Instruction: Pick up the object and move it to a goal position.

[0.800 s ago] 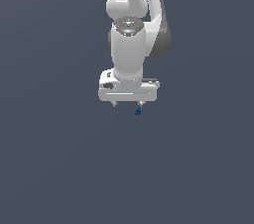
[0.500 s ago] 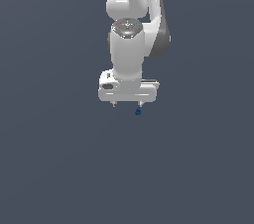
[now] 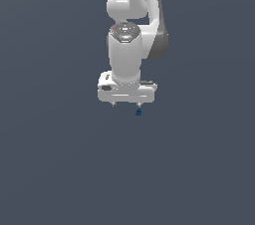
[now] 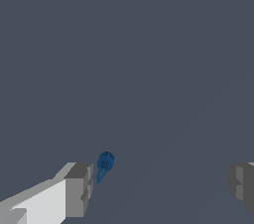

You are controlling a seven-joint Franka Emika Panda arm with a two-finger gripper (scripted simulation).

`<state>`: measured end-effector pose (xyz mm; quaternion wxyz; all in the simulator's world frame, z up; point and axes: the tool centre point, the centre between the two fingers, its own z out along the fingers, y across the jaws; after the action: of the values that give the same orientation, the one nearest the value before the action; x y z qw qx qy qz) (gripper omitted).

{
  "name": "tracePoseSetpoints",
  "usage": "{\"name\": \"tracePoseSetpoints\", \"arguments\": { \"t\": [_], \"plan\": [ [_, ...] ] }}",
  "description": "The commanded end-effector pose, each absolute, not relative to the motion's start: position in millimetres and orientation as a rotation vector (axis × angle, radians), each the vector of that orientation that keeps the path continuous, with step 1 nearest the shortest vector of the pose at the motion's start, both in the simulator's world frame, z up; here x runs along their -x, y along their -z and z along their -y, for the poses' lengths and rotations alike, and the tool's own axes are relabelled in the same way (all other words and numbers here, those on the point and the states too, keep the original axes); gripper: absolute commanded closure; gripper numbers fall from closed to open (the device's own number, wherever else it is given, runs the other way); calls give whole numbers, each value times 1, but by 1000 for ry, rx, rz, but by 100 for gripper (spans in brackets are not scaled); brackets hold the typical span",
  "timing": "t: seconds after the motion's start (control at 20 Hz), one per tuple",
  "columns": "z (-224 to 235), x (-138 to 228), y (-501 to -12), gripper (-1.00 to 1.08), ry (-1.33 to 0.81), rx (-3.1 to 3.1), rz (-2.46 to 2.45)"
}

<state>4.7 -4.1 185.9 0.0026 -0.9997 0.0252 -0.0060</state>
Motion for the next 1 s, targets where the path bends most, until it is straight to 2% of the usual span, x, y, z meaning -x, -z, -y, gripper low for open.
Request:
{"name": "tracePoseSetpoints", "arguments": {
  "t": [0.0, 0.45, 0.95],
  "plan": [
    [2, -4, -184, -92, 19, 3135, -87],
    [-15, 10, -160, -92, 13, 3129, -203],
    [-46, 45, -115, -92, 4, 3107, -441]
  ]
}}
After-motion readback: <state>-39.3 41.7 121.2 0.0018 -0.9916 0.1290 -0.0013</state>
